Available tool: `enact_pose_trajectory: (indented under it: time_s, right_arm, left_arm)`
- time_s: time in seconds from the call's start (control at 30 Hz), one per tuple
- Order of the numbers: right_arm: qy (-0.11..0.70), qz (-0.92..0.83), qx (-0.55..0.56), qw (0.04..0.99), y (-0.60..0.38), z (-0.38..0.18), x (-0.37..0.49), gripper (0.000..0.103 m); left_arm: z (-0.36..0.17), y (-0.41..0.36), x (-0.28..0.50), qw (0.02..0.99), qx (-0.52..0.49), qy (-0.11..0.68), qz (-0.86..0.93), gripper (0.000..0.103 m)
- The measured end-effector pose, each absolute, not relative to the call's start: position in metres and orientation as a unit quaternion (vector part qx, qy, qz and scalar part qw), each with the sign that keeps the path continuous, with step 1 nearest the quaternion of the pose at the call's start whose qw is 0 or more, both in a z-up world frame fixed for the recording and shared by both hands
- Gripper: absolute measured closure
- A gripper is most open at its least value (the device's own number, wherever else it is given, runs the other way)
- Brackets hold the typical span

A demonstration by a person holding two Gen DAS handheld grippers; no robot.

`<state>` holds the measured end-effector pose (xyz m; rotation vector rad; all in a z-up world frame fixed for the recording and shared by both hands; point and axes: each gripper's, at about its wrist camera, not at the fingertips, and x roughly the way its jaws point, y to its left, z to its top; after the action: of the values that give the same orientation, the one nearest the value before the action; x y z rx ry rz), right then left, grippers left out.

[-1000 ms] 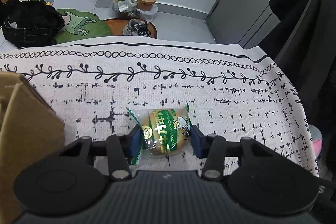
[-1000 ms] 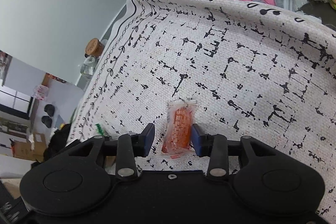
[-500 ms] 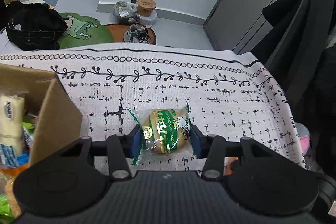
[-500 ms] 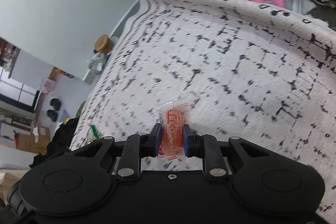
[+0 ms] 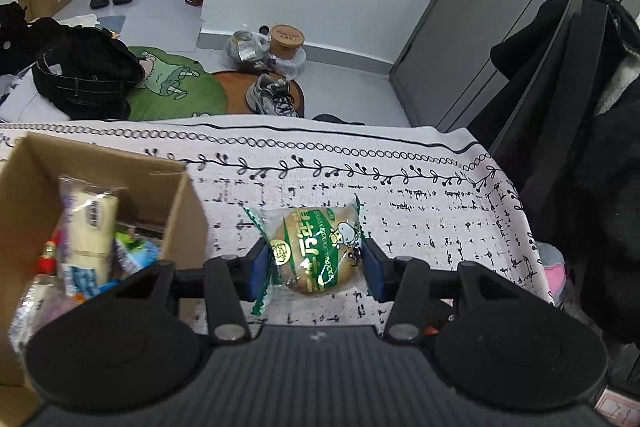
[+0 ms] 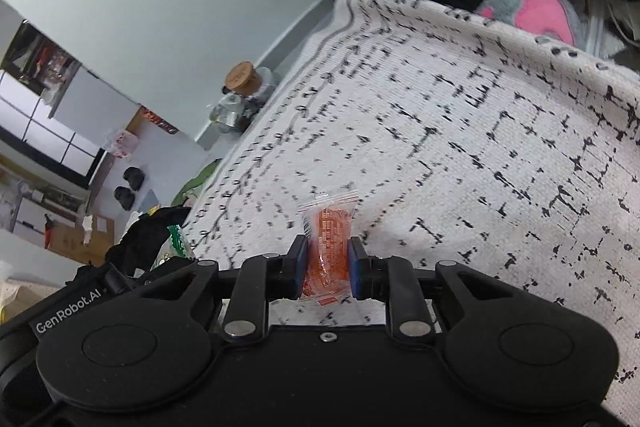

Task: Organize snacks
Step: 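Carry the green bun and orange packet into the box and release both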

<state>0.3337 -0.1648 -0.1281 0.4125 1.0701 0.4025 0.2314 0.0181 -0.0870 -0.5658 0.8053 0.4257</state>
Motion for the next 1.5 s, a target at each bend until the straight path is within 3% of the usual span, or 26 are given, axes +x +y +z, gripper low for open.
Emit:
enact_pose_trajectory:
  time_s: [0.9,1.5]
  right_arm:
    - [0.442,0.315,0.144,0.827,-0.106,-0.075,0.271,0.082]
    - [0.419,0.362,0.111,0.825,-0.072,-0.073,0.246,0.082]
  left_arm:
    - [-0.026,0.07,0.135,0.873,-0.262,0.347,0.221,0.055]
    - [-0.058,0.126,0.106,0.864,-0.301,0.332,0.23,0.055]
